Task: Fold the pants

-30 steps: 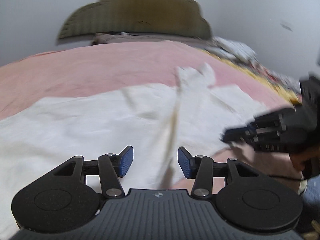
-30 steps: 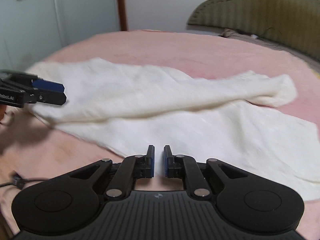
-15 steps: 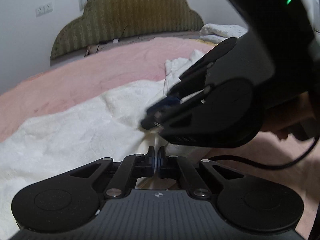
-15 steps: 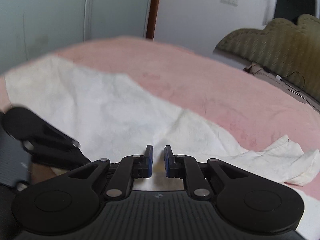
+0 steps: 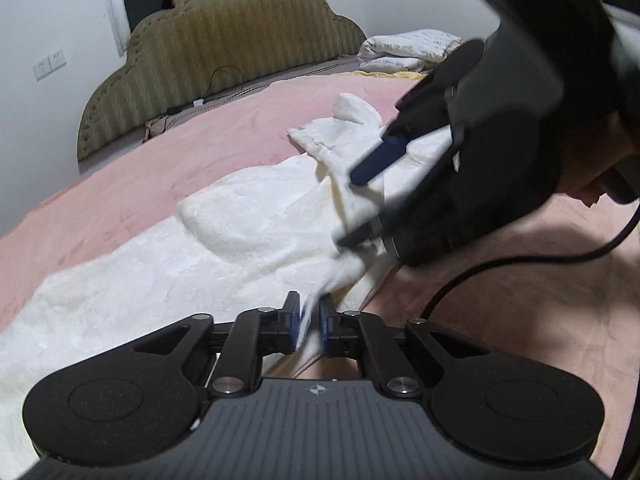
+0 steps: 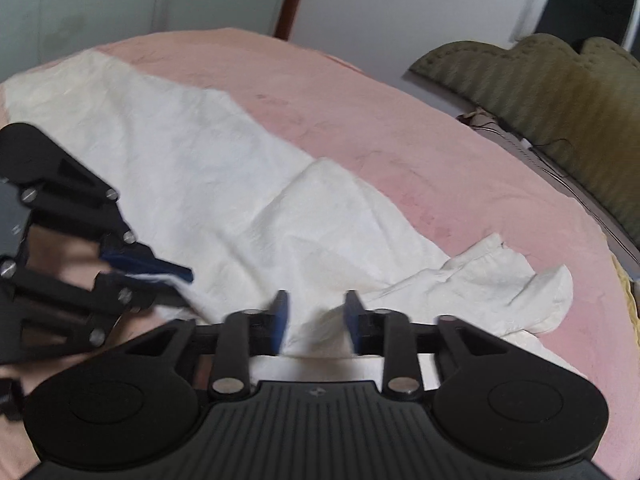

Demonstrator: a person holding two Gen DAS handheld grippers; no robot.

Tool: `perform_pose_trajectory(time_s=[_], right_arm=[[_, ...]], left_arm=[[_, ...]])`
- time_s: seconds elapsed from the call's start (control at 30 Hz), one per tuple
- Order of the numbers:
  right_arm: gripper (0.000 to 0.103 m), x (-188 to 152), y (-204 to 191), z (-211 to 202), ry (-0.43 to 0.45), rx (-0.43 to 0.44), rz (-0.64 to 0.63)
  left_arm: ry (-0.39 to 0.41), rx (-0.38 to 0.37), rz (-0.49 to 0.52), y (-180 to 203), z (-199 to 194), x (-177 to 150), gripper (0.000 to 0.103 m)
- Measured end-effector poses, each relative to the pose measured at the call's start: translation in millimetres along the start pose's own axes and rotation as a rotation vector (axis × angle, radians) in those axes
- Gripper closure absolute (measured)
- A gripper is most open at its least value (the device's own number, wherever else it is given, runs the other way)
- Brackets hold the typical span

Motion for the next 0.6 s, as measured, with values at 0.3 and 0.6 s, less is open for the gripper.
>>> perform_pose_trajectory(time_s=[0.3,0.6], right_arm=[[0.034,-58,73,-32,0.060,-0.208,0.315],[0.022,-115,117,-22,0.018,-0.257,0.649]], left_arm=[[-0.012,-0.090,-0.045,-11,13,14,0.083],[-0.006,-0.299,-0.122,-12,25,10,0.027]])
Point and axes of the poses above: each gripper's, at about its wrist camera, not at the fingertips, and z roughly the way its jaws point, y to its right, x to its top, the point moved 2 cm from there along z, roughly the way its jaws point, and after that the axes turned 8 degrees about -z, right-handed, at the moved point
